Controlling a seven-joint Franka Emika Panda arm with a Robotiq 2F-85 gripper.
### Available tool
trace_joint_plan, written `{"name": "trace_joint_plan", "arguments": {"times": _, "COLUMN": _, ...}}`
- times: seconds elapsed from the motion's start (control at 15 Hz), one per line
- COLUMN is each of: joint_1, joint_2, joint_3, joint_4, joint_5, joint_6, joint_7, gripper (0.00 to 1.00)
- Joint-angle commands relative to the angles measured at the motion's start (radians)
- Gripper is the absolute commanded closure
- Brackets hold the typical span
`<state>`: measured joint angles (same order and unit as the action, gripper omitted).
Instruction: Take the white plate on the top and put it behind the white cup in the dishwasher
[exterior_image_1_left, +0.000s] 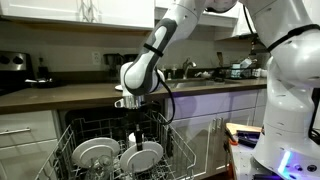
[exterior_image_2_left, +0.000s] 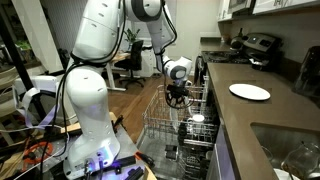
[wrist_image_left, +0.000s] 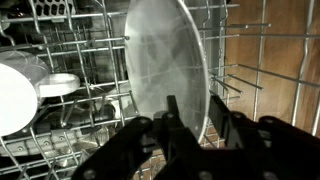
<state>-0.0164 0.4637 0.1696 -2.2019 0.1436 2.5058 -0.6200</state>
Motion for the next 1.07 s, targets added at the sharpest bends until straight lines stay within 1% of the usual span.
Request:
{"name": "trace_joint_plan", "arguments": {"times": 0.0, "joint_1": -0.02, "joint_2": -0.041, "joint_3": 0.023, "joint_4": -0.016, "joint_5": -0.009, "joint_6": -0.041, "joint_7": 0.009, "gripper": 0.57}}
{"name": "trace_joint_plan", "arguments": {"times": 0.07, "joint_1": -0.017, "joint_2": -0.051, "joint_3": 0.023, "joint_4": -0.021, "joint_5": -0.009, "joint_6": -0.046, "joint_7": 0.014, "gripper": 0.55}}
{"name": "trace_joint_plan", "arguments": {"times": 0.13, "joint_1": -0.011, "joint_2": -0.067, "joint_3": 0.022, "joint_4": -0.031, "joint_5": -0.013, "joint_6": -0.056, "joint_7": 0.023, "gripper": 0.59}}
{"name": "trace_joint_plan", "arguments": {"times": 0.2, "joint_1": -0.008, "joint_2": -0.081, "joint_3": 0.021, "joint_4": -0.038, "joint_5": -0.014, "joint_6": -0.063, "joint_7": 0.027, "gripper": 0.58}}
{"name": "trace_joint_plan", "arguments": {"times": 0.33, "joint_1": 0.004, "joint_2": -0.114, "joint_3": 0.017, "joint_4": -0.052, "joint_5": -0.022, "joint_6": -0.078, "joint_7": 0.043, "gripper": 0.55}}
{"name": "trace_joint_plan", "arguments": {"times": 0.4, "joint_1": 0.011, "joint_2": -0.135, "joint_3": 0.014, "joint_4": -0.063, "joint_5": -0.028, "joint_6": -0.083, "joint_7": 0.055, "gripper": 0.53}}
{"name": "trace_joint_plan", "arguments": {"times": 0.47, "joint_1": 0.018, "joint_2": -0.152, "joint_3": 0.011, "joint_4": -0.071, "joint_5": -0.034, "joint_6": -0.091, "joint_7": 0.069, "gripper": 0.53}}
{"name": "trace_joint_plan", "arguments": {"times": 0.67, "joint_1": 0.042, "joint_2": -0.219, "joint_3": 0.005, "joint_4": -0.109, "joint_5": -0.064, "joint_6": -0.099, "joint_7": 0.119, "gripper": 0.49}}
{"name": "trace_joint_plan", "arguments": {"times": 0.73, "joint_1": 0.051, "joint_2": -0.243, "joint_3": 0.004, "joint_4": -0.125, "joint_5": -0.081, "joint_6": -0.098, "joint_7": 0.144, "gripper": 0.41}}
{"name": "trace_joint_plan", "arguments": {"times": 0.87, "joint_1": 0.07, "joint_2": -0.29, "joint_3": 0.003, "joint_4": -0.153, "joint_5": -0.116, "joint_6": -0.1, "joint_7": 0.193, "gripper": 0.38}}
{"name": "trace_joint_plan", "arguments": {"times": 0.93, "joint_1": 0.081, "joint_2": -0.312, "joint_3": 0.002, "joint_4": -0.167, "joint_5": -0.134, "joint_6": -0.102, "joint_7": 0.219, "gripper": 0.3}}
{"name": "trace_joint_plan", "arguments": {"times": 1.0, "joint_1": 0.092, "joint_2": -0.334, "joint_3": 0.002, "joint_4": -0.18, "joint_5": -0.149, "joint_6": -0.101, "joint_7": 0.244, "gripper": 0.13}}
